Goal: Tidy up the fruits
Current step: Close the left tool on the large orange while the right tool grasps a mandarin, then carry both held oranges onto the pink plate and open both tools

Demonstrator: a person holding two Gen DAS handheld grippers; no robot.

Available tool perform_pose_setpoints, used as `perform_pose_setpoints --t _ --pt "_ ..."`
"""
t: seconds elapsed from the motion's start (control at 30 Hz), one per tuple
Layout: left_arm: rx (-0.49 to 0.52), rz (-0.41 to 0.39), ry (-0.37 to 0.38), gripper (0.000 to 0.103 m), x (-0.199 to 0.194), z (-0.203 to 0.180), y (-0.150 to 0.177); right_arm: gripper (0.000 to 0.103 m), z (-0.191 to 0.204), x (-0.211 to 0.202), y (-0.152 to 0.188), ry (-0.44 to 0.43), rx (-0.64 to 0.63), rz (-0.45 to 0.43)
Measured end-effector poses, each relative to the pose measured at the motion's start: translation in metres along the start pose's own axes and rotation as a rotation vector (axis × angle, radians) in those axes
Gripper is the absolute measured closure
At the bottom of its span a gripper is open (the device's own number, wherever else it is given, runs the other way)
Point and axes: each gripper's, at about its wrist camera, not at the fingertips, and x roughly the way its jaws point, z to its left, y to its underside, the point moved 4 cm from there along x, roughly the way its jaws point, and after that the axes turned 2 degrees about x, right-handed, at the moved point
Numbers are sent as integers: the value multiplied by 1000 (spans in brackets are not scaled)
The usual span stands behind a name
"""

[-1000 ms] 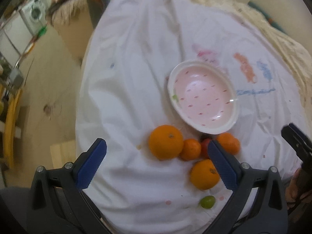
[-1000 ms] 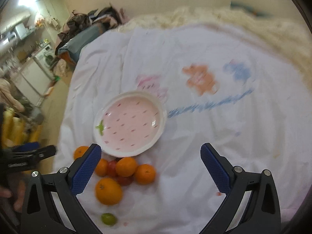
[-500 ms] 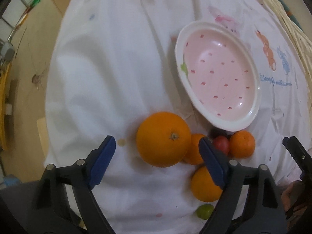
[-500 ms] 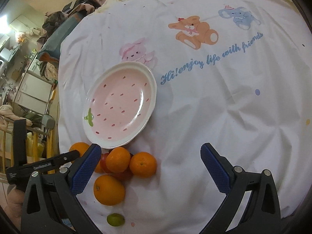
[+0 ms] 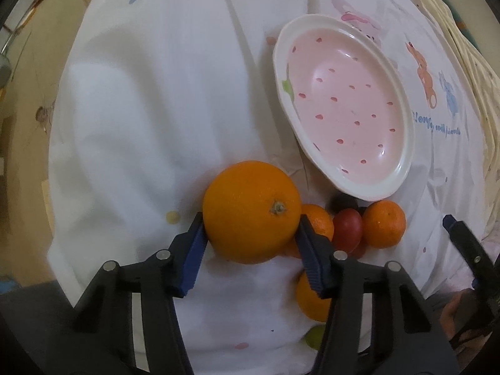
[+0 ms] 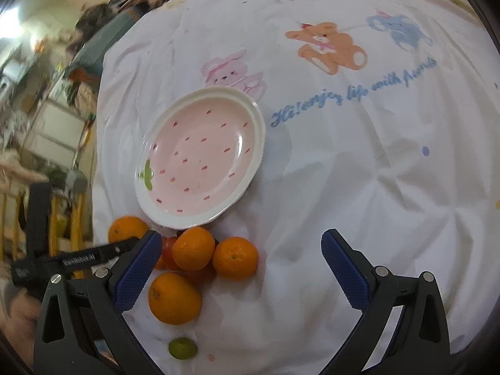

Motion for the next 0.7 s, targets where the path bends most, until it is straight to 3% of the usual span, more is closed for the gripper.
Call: perform_pose_setpoints --t 0.2,0.4,0.5,0.53,0.7 --pt "8 -35 -16 53 -11 -1 -1 13 34 24 13 10 -262 116" --pt "-14 -60 -13 53 -20 5 -3 28 62 50 21 73 -473 147" --pt "-10 -73 -13 53 -23 4 -4 44 67 59 22 62 -502 165" --pt "-10 -75 -15 53 -23 4 -5 56 67 60 23 57 -505 169" --pt "-14 -81 -11 53 -25 5 -5 57 62 55 22 13 -468 160"
